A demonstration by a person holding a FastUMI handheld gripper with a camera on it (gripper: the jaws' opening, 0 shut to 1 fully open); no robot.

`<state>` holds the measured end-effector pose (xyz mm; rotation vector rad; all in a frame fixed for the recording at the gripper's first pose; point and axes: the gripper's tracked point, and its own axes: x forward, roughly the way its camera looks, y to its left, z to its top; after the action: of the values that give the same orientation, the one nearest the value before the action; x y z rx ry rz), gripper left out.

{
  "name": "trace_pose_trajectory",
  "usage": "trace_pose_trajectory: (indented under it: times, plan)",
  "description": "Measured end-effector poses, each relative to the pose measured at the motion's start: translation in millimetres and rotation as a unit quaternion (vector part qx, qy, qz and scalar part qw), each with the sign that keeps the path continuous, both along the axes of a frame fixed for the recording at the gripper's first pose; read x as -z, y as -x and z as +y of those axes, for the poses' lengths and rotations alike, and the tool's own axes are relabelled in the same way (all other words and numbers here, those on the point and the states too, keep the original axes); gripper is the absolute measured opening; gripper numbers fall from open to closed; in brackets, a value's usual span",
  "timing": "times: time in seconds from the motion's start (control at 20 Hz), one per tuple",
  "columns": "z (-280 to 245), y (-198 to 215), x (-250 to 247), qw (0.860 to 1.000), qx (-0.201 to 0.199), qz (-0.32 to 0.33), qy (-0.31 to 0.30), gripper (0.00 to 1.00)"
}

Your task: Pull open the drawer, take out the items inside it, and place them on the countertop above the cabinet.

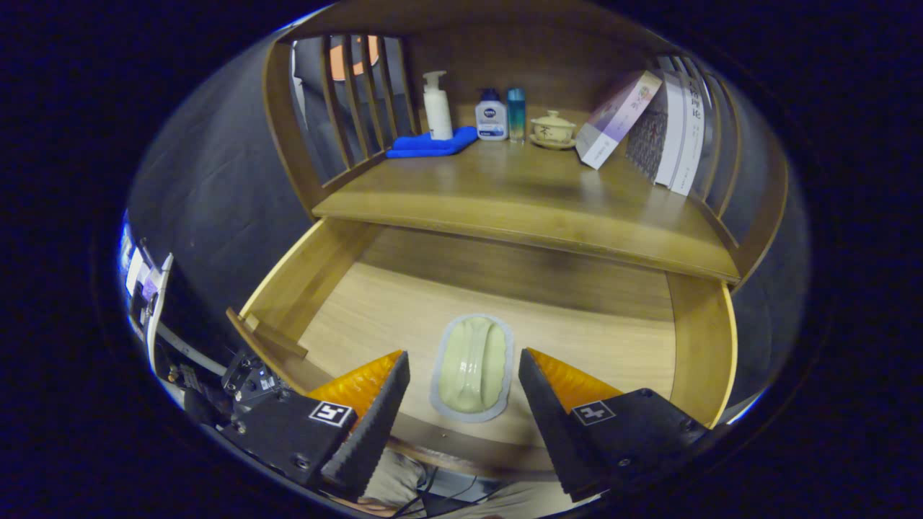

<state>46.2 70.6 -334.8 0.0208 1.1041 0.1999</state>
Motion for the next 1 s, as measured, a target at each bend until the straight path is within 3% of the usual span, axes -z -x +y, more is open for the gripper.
trace_pose_trajectory:
  times: [0.5, 1.0]
  plan:
    - [8.7, -7.9, 47.5, 0.997, 0.008, 0.081, 0.0, 0.69]
    - [0.9, -11.6, 48.6, 0.997, 0.023, 0.076, -0.009, 0.21]
